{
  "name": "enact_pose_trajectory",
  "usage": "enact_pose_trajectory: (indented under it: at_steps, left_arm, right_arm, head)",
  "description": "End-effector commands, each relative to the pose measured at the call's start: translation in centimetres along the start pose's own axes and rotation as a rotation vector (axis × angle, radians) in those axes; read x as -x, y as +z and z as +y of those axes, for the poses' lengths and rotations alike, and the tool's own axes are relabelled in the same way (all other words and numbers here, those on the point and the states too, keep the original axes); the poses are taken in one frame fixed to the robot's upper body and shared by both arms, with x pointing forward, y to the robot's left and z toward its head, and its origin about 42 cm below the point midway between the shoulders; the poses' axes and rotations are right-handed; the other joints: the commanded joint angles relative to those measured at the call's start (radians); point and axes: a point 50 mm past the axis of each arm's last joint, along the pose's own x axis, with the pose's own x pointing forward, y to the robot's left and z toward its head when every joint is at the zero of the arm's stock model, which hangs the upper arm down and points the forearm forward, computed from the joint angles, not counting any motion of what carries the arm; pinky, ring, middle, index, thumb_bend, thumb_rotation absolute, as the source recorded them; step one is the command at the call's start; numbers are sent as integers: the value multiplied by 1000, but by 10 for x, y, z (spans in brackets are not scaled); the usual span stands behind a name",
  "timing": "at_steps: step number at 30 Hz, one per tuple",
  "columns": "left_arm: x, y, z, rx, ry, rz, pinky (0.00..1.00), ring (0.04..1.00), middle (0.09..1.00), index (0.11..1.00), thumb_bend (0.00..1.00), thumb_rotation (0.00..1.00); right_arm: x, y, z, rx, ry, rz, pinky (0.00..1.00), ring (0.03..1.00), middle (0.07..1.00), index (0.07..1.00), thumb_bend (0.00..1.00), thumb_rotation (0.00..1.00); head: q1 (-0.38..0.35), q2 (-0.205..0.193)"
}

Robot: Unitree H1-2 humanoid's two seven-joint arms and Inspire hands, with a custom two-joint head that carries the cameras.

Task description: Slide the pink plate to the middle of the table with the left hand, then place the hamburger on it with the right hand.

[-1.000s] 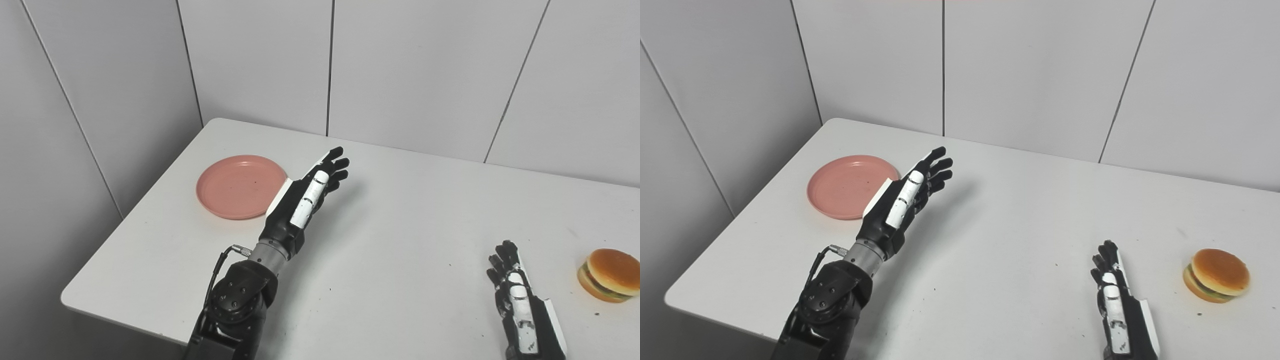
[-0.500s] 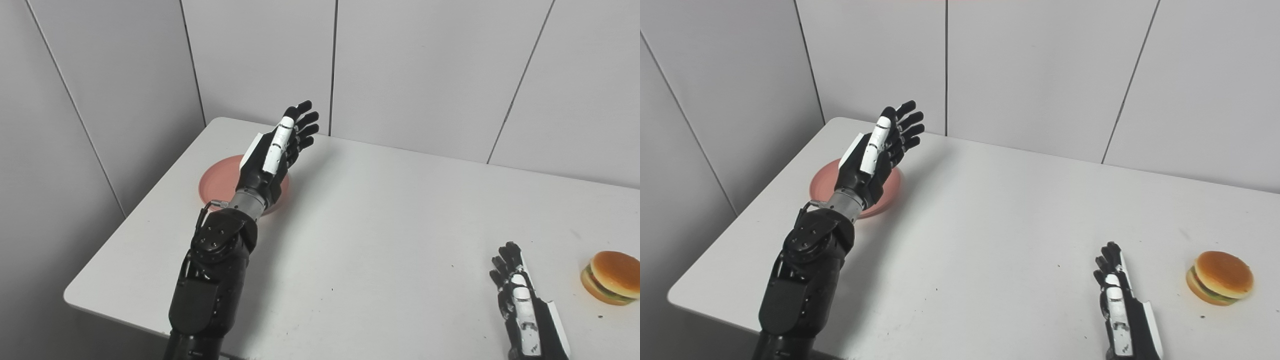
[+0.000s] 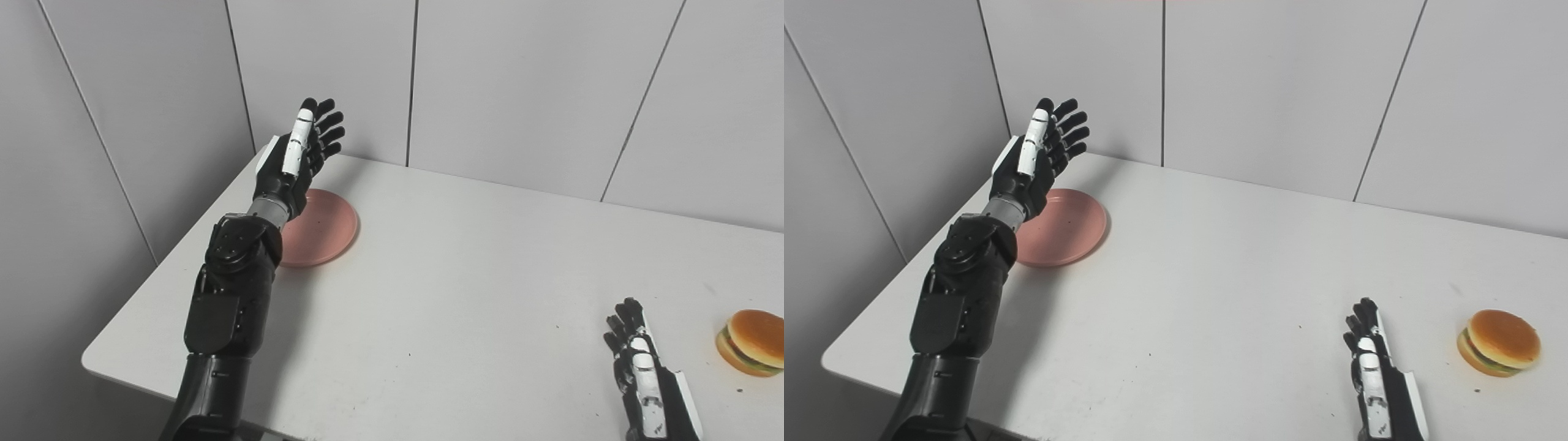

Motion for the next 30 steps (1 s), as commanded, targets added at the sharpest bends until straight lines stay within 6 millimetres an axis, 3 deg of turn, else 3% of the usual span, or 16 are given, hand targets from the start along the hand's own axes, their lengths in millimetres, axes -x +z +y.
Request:
enact_pose_trajectory:
  at_steps: [1, 16, 23, 30]
  left_arm:
    - [-16, 36, 5, 6, -15, -118, 927, 907, 907, 893, 552, 1000]
    - [-20, 38, 60, 58, 114, -96, 939, 913, 905, 897, 494, 1000]
    - [-18, 31, 77, 72, 157, -73, 893, 891, 890, 888, 456, 1000]
    - [-17, 23, 89, 62, 184, -53, 908, 893, 887, 882, 470, 1000]
  right_arm:
    - [10, -18, -8, -14, -32, 81, 1000, 1000, 1000, 1000, 94, 1000]
    - [12, -18, -10, -4, -35, 89, 1000, 1000, 1000, 1000, 86, 1000]
    - [12, -16, -10, -7, -38, 105, 1000, 1000, 1000, 1000, 95, 1000]
    - [13, -15, -10, -1, -34, 93, 1000, 1000, 1000, 1000, 89, 1000]
  head:
    - [2, 0]
    - [4, -11]
    - [9, -7]
    - [7, -2]
